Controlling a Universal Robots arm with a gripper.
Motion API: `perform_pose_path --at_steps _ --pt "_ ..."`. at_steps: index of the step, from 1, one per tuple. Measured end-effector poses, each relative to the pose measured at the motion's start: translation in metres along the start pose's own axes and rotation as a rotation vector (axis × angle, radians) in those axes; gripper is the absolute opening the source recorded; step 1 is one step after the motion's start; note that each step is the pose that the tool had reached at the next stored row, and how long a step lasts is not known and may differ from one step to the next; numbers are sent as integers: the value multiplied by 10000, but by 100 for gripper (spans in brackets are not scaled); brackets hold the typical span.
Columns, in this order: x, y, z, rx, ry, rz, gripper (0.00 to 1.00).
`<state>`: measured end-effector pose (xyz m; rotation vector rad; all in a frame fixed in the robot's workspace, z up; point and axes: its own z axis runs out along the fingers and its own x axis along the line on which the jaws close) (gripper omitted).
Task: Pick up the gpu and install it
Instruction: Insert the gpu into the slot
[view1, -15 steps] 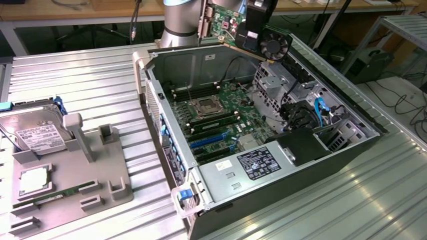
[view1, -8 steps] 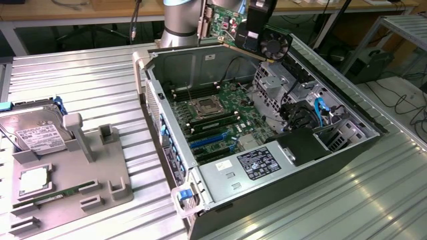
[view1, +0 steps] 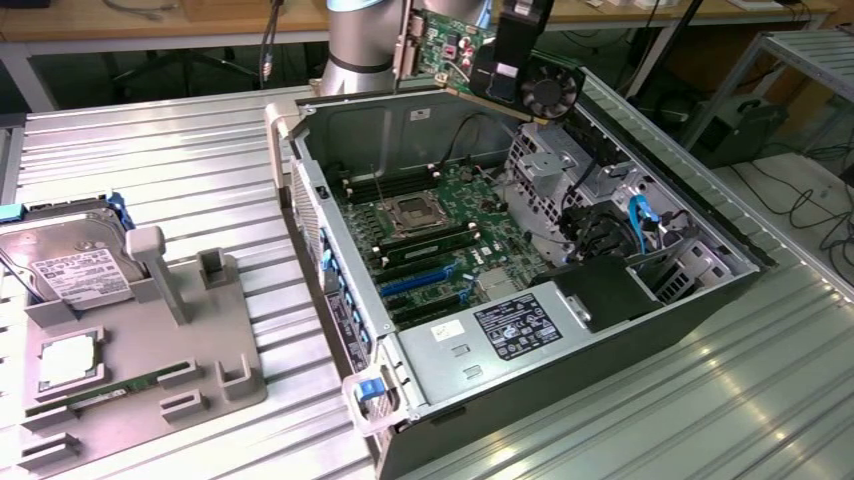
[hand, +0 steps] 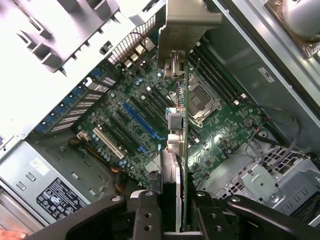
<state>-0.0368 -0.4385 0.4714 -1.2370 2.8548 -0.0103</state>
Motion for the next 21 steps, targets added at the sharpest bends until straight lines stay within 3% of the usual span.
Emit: perform_pose_path --at_steps 21 --pt "0 0 0 -26 -19 -1013 28"
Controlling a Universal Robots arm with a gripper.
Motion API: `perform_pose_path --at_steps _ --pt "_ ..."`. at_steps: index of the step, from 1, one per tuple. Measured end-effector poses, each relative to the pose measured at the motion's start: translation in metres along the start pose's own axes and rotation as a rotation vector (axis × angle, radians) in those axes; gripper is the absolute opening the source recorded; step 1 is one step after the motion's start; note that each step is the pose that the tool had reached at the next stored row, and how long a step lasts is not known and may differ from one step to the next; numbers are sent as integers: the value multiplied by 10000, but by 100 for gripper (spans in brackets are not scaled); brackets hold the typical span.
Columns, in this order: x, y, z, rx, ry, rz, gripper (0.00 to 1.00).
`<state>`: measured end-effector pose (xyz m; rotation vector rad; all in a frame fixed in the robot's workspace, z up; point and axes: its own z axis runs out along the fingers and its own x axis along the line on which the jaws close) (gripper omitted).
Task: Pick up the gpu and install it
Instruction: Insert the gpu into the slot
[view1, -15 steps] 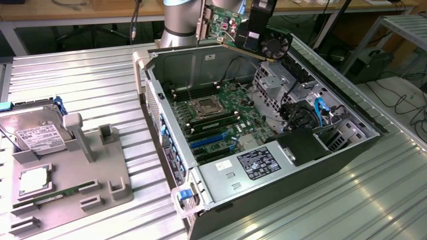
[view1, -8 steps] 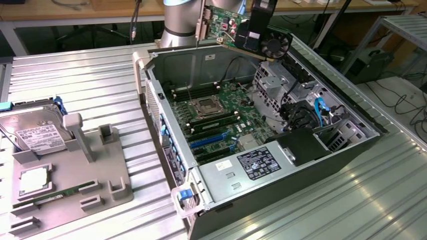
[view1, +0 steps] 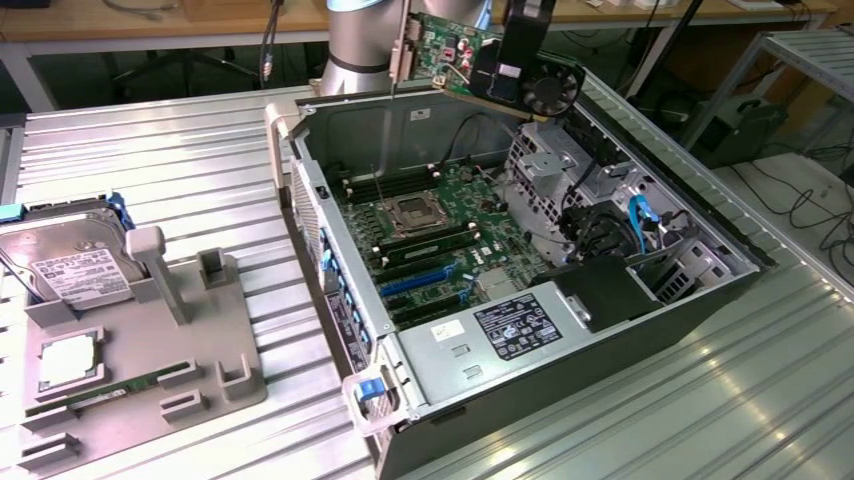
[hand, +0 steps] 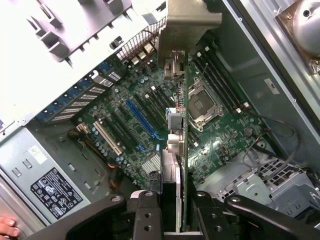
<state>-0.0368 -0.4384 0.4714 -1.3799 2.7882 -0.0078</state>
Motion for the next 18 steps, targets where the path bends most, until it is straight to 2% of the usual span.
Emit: perform_pose_path --at_steps 18 --pt "0 0 0 -24 -17 -949 28"
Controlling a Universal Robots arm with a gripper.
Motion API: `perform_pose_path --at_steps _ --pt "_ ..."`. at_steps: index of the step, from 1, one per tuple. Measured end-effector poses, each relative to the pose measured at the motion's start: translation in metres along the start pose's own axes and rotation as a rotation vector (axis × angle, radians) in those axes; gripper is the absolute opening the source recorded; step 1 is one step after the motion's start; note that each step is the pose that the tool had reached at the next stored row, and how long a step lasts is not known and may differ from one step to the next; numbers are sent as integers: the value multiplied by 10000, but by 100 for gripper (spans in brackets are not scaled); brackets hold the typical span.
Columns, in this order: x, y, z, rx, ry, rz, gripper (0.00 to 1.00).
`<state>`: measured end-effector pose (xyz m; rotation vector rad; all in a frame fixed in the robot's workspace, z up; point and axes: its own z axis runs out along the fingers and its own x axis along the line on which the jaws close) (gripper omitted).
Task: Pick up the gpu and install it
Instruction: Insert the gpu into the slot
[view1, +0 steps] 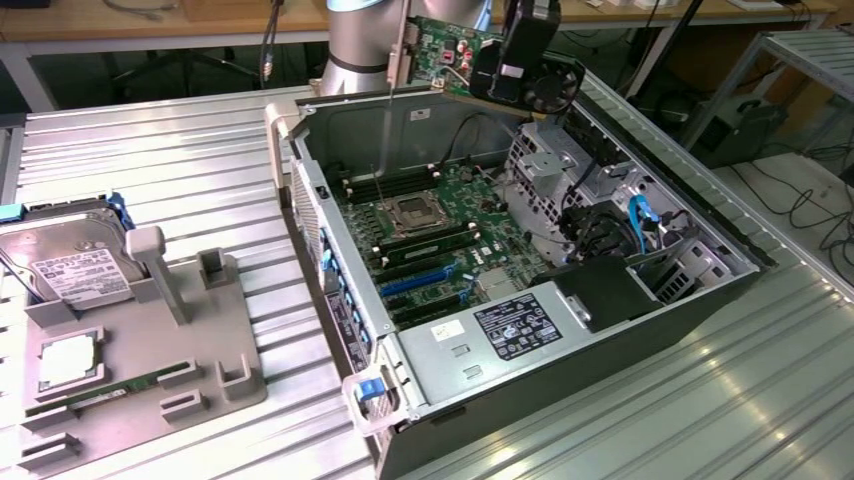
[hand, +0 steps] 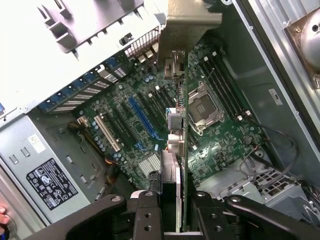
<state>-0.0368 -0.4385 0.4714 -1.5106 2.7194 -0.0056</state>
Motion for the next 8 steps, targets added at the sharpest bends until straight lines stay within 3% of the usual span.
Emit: perform_pose_path --at_steps 8 --pt "0 0 0 -11 -8 -458 28"
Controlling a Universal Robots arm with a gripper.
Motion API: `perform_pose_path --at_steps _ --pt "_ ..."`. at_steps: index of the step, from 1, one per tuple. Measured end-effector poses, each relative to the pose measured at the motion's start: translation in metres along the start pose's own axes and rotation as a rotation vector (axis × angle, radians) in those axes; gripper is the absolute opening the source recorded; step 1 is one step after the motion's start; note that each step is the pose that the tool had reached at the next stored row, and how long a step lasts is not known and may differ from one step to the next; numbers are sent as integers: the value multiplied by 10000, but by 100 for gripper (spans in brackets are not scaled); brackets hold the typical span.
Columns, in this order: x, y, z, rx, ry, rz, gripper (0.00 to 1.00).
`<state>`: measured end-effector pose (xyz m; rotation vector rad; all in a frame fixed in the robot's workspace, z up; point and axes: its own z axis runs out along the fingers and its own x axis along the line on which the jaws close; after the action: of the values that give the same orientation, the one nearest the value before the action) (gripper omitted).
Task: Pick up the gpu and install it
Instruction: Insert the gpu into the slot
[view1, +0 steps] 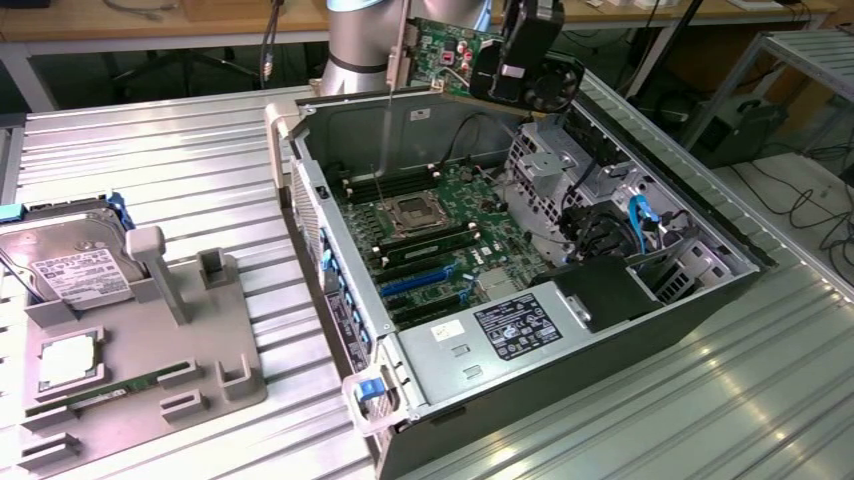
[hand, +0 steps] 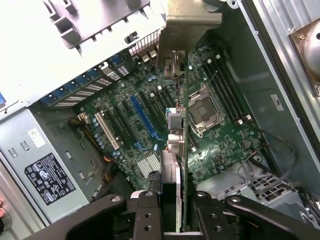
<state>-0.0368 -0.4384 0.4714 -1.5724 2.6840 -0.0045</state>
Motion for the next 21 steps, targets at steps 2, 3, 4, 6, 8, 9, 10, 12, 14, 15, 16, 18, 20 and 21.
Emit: perform_pose_path --at_steps 2,3,4,6,8,9,10,12,14,15,16,18,20,21 --pt "0 0 0 -3 -2 -98 28" --pt "0 0 0 -3 -3 -143 28" --pt "0 0 0 -5 -3 -193 28" --pt "0 0 0 -8 -5 -292 28" --pt "0 0 0 -10 -7 -409 28" --pt "0 0 0 -12 -9 -474 28" --pt "0 0 0 -13 -9 -526 28" --pt "0 0 0 -16 -12 -624 28" --pt "0 0 0 -18 -13 -727 28" --pt "0 0 0 -20 -14 -782 28" --pt "0 0 0 -21 -15 -834 28" --pt "0 0 0 -24 -18 -958 28" --pt "0 0 0 -27 -20 -1081 28" --pt "0 0 0 -30 -22 -1196 28"
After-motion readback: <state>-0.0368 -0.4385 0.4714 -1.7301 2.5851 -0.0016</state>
